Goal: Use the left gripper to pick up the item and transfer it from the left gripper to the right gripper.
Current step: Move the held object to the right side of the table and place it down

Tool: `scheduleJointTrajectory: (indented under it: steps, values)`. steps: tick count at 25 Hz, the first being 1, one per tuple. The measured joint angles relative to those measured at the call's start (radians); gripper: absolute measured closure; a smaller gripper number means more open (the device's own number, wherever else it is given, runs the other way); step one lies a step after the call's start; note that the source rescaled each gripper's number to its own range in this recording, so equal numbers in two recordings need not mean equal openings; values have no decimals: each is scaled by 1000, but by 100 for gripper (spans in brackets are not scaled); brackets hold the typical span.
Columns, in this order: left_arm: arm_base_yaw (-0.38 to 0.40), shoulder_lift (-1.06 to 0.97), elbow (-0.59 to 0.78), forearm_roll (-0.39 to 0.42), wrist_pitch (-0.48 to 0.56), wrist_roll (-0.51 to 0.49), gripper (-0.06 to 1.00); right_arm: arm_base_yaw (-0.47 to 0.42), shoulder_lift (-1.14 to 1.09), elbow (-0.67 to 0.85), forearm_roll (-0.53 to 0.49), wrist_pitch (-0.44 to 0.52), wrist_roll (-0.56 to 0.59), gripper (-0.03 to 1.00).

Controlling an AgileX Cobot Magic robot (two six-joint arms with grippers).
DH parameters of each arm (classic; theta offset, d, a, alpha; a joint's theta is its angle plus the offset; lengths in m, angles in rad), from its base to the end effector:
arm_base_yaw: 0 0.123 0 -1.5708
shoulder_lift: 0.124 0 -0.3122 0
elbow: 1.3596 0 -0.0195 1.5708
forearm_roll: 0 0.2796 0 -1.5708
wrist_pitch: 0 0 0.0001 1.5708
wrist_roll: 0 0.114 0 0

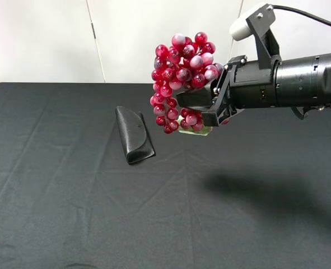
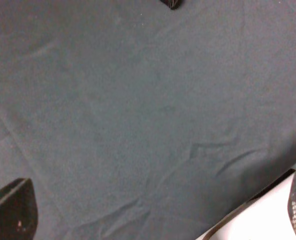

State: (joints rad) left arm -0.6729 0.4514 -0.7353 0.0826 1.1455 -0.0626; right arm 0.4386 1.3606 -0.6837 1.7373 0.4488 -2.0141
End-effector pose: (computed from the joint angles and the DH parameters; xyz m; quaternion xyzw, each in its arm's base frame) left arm 0.0623 -0.0387 0.3330 0.2778 0.8781 -0.1008 0.3764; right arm 0.2565 0.1743 0.2445 -0.3918 0.7531 0.2327 0.4746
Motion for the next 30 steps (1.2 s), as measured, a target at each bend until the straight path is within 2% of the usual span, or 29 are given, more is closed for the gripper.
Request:
scheduleJointTrajectory:
  steps: [11, 20, 23, 25, 28, 30]
  values:
    - [0, -291, 229, -3, -61, -1, -5, 0, 0, 0, 0, -37, 0, 97]
    - [0, -306, 239, -11, -81, 3, -4, 0, 0, 0, -1, -79, 5, 97]
    - [0, -307, 239, -11, -82, 3, -4, 0, 0, 0, -1, -141, 64, 97]
    - [14, -307, 239, -13, -82, 3, -4, 0, 0, 0, -2, -222, 131, 97]
    - [96, -307, 239, -14, -82, 3, -4, 0, 0, 0, -10, -365, 238, 97]
    - [176, -307, 239, -14, -82, 3, -4, 0, 0, 0, -38, -405, 281, 97]
